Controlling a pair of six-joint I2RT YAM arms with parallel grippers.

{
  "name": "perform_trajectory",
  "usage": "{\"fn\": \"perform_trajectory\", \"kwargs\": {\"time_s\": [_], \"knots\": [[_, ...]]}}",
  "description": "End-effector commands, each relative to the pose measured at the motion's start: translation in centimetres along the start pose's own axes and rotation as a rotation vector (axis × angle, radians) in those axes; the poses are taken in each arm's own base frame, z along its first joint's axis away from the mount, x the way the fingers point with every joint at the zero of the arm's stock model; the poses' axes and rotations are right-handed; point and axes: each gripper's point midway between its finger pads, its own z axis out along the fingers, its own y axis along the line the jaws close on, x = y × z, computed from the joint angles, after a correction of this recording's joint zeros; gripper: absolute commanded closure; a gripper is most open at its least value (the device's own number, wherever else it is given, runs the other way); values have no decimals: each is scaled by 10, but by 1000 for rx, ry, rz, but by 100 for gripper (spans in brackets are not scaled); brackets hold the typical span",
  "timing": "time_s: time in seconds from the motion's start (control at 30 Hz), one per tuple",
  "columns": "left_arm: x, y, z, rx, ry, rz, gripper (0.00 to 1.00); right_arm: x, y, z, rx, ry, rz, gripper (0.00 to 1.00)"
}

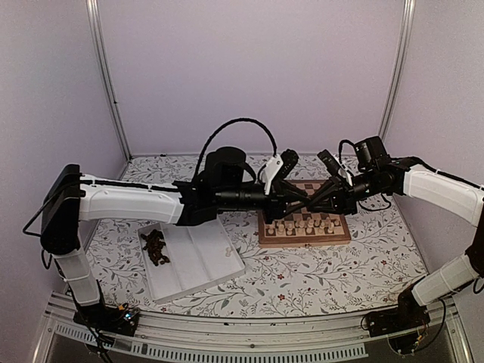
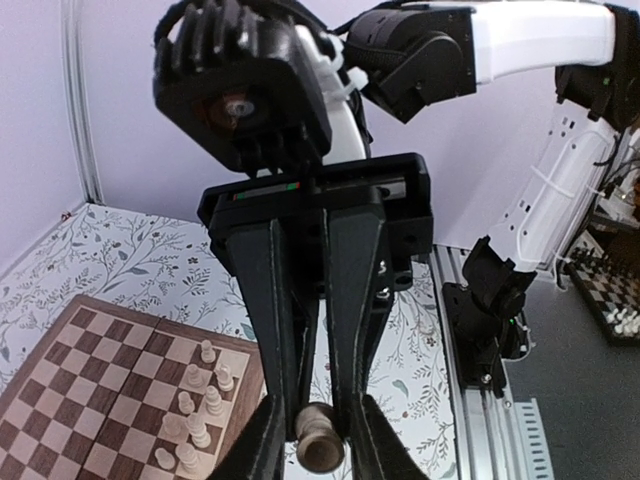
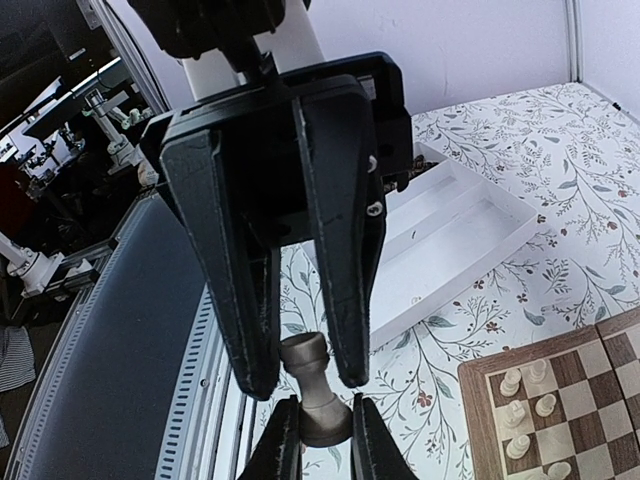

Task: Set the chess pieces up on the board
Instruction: Pick up the chess piece at the center of the board, then move the chessboard to the center of the board.

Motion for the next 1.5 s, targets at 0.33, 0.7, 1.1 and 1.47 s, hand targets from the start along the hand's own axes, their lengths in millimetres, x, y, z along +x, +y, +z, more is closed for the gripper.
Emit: {"fn": "perform_trajectory", "kwargs": {"time_s": [0.33,0.7,1.1,1.47], "knots": [[2,-7,0,19,10,-10,95,-2,-3,-8,42,-10,-14,80],[21,19,26,-64,176,18,95,55,-131,-152,707,30,235,67],[45,58,76,-158,333,49,95,157,-194,-200,1107,307,417,80],[60,74,98,-187,386,91,95,227,-191,-167,939,437,602,96]]}}
